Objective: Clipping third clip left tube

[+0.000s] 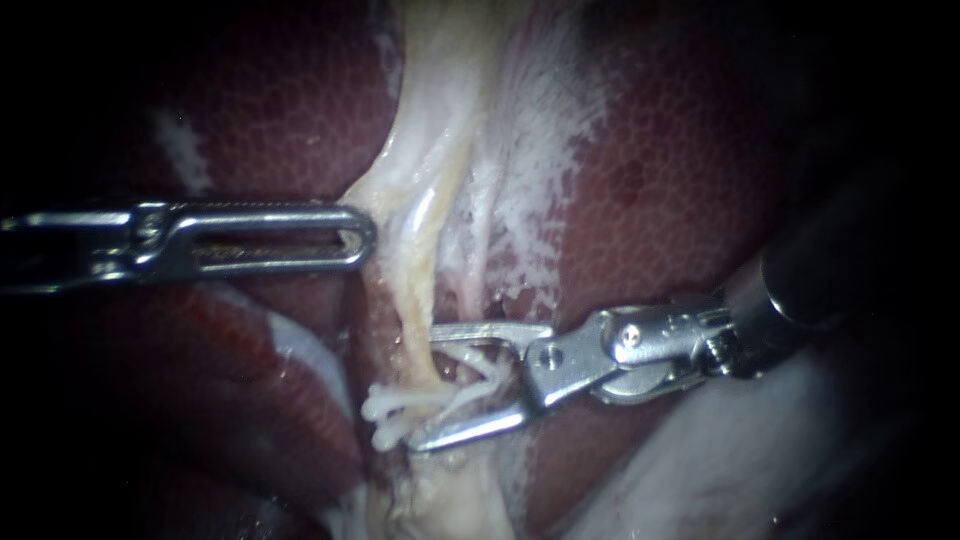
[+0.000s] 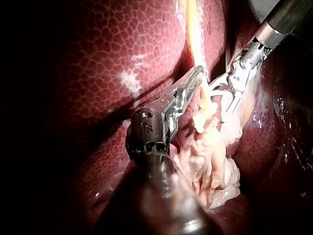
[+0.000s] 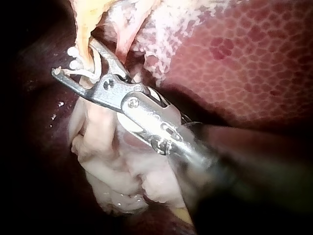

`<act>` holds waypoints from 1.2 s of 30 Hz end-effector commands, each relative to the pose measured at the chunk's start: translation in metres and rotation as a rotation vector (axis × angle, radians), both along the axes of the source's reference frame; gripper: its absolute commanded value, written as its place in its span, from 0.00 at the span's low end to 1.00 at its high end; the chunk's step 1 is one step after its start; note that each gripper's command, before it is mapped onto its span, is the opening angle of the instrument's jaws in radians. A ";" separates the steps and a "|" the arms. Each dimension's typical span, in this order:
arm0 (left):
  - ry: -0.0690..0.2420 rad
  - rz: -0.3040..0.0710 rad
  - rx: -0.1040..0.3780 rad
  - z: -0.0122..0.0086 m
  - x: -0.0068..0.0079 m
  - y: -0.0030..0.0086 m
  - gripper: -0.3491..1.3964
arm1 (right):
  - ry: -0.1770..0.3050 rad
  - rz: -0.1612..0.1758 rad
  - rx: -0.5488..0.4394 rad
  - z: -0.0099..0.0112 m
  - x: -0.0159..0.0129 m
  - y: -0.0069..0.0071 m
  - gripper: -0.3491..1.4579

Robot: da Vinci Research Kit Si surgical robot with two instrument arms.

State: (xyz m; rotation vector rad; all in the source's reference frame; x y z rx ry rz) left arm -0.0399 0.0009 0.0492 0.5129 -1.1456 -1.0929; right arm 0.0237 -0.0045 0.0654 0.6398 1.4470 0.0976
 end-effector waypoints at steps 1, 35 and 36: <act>0.000 0.000 0.000 0.0001 -0.0001 0.0000 0.00 | 0.004 -0.005 -0.001 0.0001 0.0004 0.0000 0.52; 0.001 -0.001 -0.001 0.0001 -0.0002 -0.0002 0.00 | 0.012 0.006 0.032 -0.0037 0.0014 0.0073 0.49; 0.001 -0.001 -0.001 0.0001 -0.0002 -0.0002 0.00 | 0.012 0.006 0.032 -0.0037 0.0014 0.0074 0.49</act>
